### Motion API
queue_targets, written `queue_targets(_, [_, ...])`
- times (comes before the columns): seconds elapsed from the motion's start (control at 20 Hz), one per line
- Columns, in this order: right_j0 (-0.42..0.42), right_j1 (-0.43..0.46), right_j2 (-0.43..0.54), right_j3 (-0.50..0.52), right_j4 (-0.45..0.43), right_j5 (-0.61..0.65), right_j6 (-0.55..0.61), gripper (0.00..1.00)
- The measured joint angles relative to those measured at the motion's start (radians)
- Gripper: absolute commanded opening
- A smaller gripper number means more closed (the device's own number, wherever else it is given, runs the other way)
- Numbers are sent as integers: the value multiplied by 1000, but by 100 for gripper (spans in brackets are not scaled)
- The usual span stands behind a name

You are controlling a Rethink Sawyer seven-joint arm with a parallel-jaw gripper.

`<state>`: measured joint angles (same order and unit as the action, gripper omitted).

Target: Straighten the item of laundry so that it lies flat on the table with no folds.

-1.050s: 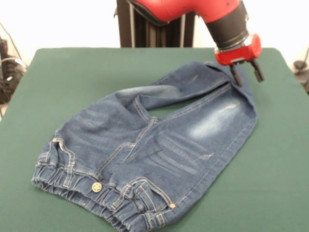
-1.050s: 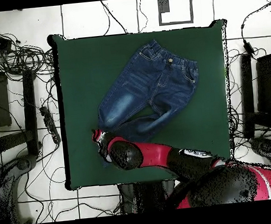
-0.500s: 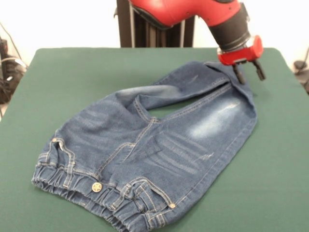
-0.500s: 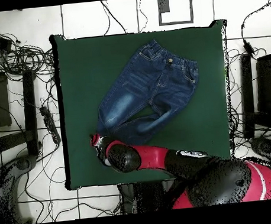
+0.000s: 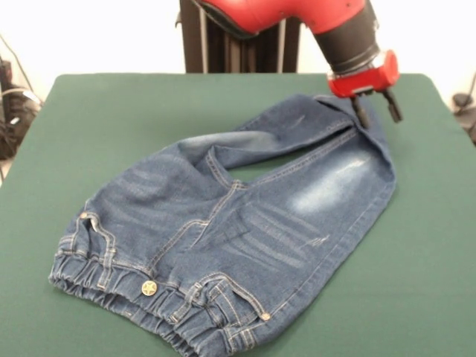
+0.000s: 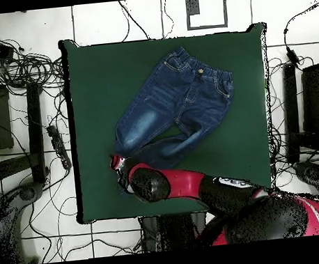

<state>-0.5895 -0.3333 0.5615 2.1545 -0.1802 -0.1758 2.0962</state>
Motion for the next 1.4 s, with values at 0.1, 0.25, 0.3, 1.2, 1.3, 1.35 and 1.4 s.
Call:
queue_targets(0.1, [-8, -25, 0, 1, 0, 11, 0, 100])
queue_targets(0.25, [-18, -53, 0, 1, 0, 29, 0, 100])
queue_targets(0.3, [-20, -61, 0, 1, 0, 34, 0, 100])
queue_targets(1.2, [-7, -3, -4, -22, -19, 59, 0, 100])
queue_targets(1.3, [-5, 6, -4, -25, -21, 57, 0, 100])
queue_targets(1.35, [-1, 16, -4, -30, -22, 55, 0, 100])
queue_targets(1.4, [0, 21, -4, -33, -23, 53, 0, 100])
